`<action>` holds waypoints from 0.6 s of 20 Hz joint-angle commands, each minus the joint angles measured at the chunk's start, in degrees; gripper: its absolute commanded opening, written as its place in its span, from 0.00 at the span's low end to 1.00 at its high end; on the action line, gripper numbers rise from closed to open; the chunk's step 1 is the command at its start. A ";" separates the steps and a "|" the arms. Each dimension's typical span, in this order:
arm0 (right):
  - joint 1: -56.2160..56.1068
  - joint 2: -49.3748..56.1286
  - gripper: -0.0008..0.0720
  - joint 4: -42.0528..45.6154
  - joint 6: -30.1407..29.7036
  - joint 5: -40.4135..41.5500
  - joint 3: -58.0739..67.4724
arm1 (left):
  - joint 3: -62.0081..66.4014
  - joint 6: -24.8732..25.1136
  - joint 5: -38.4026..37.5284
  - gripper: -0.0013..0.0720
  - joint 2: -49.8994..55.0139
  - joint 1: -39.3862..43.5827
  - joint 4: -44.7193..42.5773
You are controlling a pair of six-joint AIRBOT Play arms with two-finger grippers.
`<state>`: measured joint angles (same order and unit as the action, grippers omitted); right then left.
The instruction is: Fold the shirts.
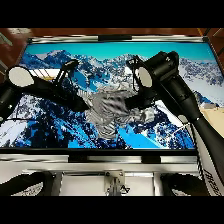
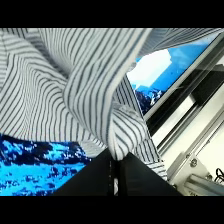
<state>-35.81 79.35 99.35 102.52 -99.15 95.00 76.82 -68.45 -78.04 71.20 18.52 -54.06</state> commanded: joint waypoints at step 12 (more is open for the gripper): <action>0.02 -0.35 0.14 -4.02 2.34 -3.10 0.02 | 0.24 -2.91 1.49 0.34 1.03 0.07 -7.65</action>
<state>-35.79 79.05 95.85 104.14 -102.15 95.00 77.01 -70.78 -78.85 72.20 18.59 -58.94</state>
